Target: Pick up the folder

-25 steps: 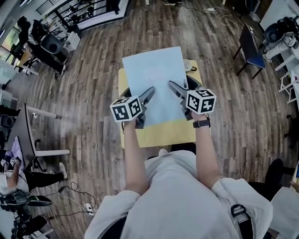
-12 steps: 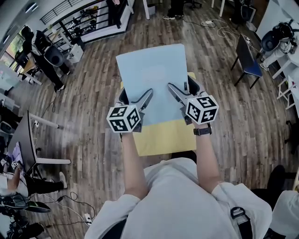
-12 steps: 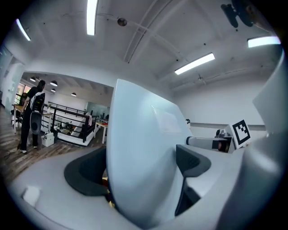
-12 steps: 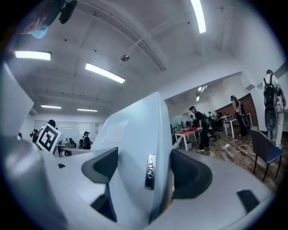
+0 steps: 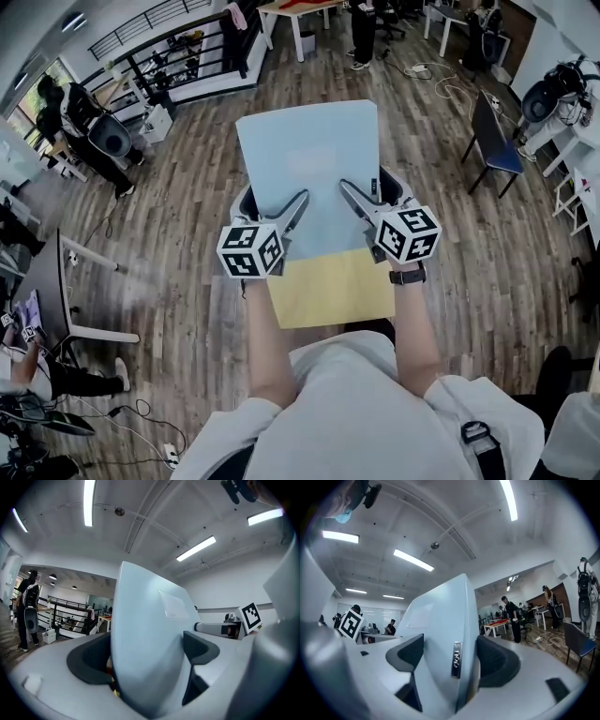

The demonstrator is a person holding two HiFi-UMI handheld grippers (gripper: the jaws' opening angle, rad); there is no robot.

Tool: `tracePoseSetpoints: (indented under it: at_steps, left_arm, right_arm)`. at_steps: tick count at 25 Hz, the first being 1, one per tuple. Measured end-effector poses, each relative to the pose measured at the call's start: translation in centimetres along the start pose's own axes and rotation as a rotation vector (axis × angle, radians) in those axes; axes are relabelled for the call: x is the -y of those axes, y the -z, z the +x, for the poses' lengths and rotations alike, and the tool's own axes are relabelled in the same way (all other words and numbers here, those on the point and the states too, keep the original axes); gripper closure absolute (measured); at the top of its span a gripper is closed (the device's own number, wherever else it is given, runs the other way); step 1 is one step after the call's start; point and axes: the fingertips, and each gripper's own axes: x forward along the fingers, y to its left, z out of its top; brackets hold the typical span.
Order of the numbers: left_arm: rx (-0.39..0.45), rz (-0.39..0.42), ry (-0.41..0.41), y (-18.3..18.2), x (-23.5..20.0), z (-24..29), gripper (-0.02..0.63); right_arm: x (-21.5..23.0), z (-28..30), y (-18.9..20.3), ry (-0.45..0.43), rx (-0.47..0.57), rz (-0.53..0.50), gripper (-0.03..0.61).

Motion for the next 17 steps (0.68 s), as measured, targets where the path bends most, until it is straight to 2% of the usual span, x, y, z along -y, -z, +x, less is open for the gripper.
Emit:
tracePoseSetpoints:
  at_steps: [17]
  left_arm:
    - [0.047,0.016,0.062,-1.3,1.2,1.6,0.120]
  right_arm:
    - [1.4,-1.0,-1.2,0.047,0.037,-0.013,0.202]
